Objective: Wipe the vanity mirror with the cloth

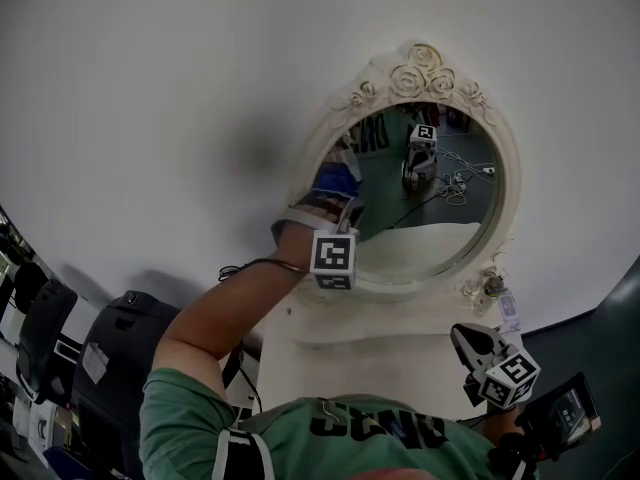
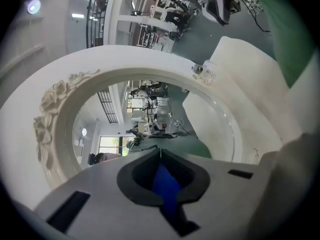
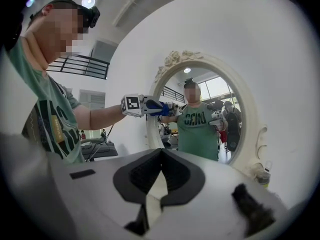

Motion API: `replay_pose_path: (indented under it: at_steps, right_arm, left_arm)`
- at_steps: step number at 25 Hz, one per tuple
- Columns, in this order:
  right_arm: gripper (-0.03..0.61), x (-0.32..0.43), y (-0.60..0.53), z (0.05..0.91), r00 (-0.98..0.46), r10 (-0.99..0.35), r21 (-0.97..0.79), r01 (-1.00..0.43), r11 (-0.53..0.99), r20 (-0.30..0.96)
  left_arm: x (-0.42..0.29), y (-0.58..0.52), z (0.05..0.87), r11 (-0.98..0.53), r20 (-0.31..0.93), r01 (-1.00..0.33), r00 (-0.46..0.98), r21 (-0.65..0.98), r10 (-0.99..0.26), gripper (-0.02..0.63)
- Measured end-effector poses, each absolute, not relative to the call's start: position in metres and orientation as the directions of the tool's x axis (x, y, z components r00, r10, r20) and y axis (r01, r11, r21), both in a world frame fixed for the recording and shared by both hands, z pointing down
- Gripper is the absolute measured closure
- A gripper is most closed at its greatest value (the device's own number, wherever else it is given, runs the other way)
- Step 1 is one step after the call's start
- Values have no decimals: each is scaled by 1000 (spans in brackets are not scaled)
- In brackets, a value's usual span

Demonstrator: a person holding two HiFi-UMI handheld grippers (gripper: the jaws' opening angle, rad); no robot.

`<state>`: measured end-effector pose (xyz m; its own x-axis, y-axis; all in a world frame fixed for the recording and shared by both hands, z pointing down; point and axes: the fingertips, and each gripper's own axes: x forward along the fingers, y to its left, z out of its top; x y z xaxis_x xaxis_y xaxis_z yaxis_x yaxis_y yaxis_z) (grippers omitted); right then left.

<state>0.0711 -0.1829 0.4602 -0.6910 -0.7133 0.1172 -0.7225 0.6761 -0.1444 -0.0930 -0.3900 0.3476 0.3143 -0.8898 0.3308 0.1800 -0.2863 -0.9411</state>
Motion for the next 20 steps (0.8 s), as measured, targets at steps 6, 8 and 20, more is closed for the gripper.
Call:
replay_pose_path:
  at_steps: [6,8,20]
  right_arm:
    - [566,46,-185,461,-694,-709,-147,-720,679,124]
    - [566,48,-185,460,-688,-715,-150,-726,672,124]
    - [566,148,-170,475,-614,-779,-176,-787,592,125]
  left_arm:
    - [-128,-408,368,-257,316,247,242,-934,-917,597]
    - [-122,-410,368,-251,312,252,244,-935,-918,597]
    - [-31,-423,376,-367,427,252,256,-895,-867,597]
